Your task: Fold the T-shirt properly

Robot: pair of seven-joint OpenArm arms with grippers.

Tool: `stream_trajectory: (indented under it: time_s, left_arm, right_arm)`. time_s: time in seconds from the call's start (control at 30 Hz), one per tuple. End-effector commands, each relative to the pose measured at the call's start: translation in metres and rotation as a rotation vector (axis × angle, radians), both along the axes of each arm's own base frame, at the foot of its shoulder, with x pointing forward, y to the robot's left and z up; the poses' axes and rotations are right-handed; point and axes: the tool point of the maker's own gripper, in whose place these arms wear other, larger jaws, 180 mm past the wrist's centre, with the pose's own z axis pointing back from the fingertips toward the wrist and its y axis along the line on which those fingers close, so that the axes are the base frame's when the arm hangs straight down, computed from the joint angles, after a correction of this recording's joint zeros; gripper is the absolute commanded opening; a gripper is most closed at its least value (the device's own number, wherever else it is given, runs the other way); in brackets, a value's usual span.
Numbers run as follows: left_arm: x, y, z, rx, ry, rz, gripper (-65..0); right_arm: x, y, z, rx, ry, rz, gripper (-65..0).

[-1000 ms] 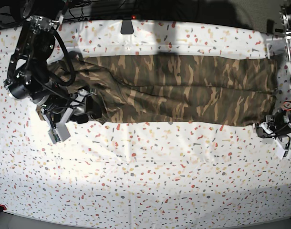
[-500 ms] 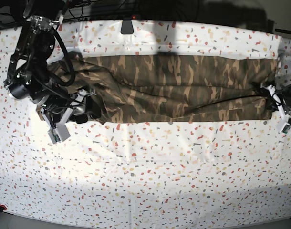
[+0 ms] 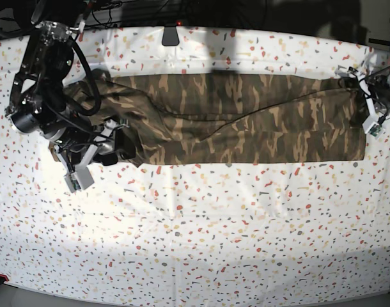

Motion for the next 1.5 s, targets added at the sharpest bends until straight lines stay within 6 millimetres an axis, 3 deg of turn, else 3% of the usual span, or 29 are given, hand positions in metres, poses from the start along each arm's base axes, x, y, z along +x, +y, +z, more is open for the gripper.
stream_trajectory:
  time_s: [0.0, 0.2, 0.33, 0.77, 0.83, 1.0, 1.1, 1.47]
  left_arm:
    - [0.005, 0.011, 0.011, 0.039, -0.018, -0.011, -65.0]
    - [0.0, 0.03, 0.016, 0.105, 0.015, -0.026, -65.0]
    - [0.003, 0.028, 0.018, 0.095, -0.002, -0.028, -65.0]
    - [0.054, -0.025, 0.028, -0.074, -0.263, -0.005, -65.0]
    - [0.064, -0.021, 0.035, -0.046, -0.294, -0.007, -65.0]
    - [0.1, 0.017, 0.068, 0.112, -0.443, 0.121, -65.0]
    - [0.114, 0.019, 0.083, 0.113, -0.508, 0.145, -65.0]
    - [0.083, 0.008, 0.048, 0.067, -0.419, 0.15, -65.0]
  right_arm:
    - [0.007, 0.001, 0.016, 0.01, -0.059, 0.011, -37.4]
    - [0.007, 0.002, 0.016, 0.012, -0.062, 0.01, -37.4]
    - [0.007, 0.002, 0.016, 0.012, -0.063, 0.01, -37.4]
    - [0.008, 0.002, 0.017, 0.015, -0.067, 0.01, -37.4]
    - [0.008, 0.002, 0.017, 0.015, -0.068, 0.009, -37.4]
    - [0.008, 0.002, 0.017, 0.015, -0.067, 0.009, -37.4]
    - [0.008, 0.002, 0.017, 0.015, -0.067, 0.01, -37.4]
    - [0.007, 0.002, 0.016, 0.012, -0.062, 0.011, -37.4]
